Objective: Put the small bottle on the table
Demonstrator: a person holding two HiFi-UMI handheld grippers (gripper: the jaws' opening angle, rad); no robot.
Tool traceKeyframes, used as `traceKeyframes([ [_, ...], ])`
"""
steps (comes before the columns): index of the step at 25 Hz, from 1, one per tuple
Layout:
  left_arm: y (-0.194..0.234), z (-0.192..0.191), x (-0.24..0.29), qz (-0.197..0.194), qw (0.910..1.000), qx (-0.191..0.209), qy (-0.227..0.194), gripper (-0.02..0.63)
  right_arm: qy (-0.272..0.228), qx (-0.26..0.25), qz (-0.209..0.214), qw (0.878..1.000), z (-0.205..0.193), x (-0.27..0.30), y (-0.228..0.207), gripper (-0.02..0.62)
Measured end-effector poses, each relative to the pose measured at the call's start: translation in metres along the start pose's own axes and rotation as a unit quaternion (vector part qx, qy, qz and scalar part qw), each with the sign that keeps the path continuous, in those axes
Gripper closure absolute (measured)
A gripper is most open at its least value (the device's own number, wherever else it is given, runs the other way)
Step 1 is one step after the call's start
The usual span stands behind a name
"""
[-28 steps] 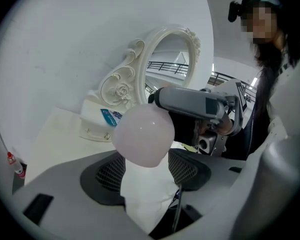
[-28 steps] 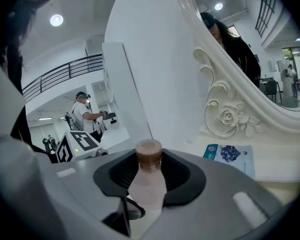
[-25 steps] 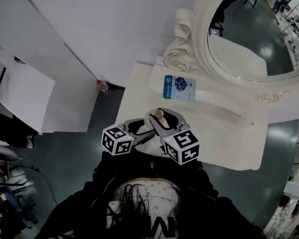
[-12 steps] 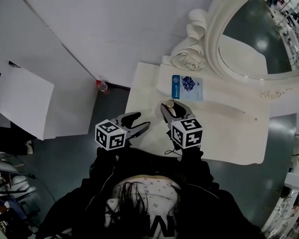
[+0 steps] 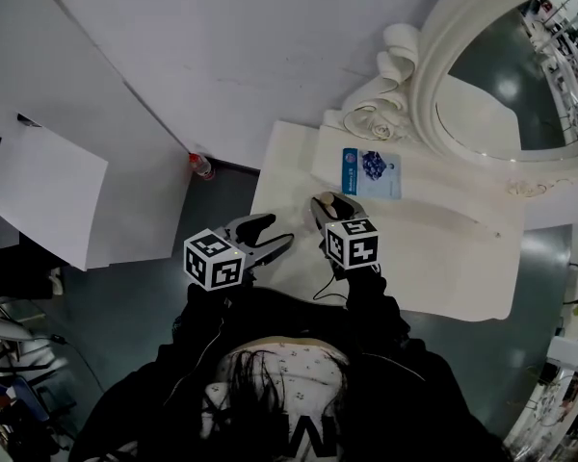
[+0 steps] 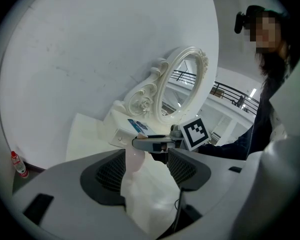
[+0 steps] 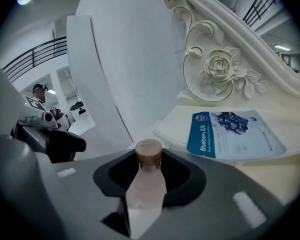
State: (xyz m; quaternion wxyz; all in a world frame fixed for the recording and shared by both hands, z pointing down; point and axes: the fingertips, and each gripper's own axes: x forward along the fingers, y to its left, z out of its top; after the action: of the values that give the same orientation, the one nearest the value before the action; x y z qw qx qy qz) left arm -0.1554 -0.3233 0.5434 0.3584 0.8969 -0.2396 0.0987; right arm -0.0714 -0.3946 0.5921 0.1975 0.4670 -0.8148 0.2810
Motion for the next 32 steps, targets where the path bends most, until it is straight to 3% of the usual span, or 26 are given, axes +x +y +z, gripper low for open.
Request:
traceKeyframes([
  [8,0.005,0.000,-0.005,0.005,1.0000,-0.004,-0.003,0.339,0.007,-0.010,0.002,1.000,-0.006,0.013,0.000,0.447],
  [15,0.006,0.000,-0.007,0.005,1.0000,-0.004,-0.003,0.341,-0.013,-0.103,0.005,0.995,-0.005,0.018,0.013,0.447],
  [26,0.001,0.000,-0.007,-0.005,1.0000,0.006,0.001,0.341,-0.041,-0.136,0.004,0.990,0.000,0.029,0.007,0.448],
  [32,-0.003,-0.002,-0.007,-0.010,0.9999,0.011,0.003,0.341,-0.052,-0.131,-0.006,0.990,0.004,0.033,0.004,0.446],
])
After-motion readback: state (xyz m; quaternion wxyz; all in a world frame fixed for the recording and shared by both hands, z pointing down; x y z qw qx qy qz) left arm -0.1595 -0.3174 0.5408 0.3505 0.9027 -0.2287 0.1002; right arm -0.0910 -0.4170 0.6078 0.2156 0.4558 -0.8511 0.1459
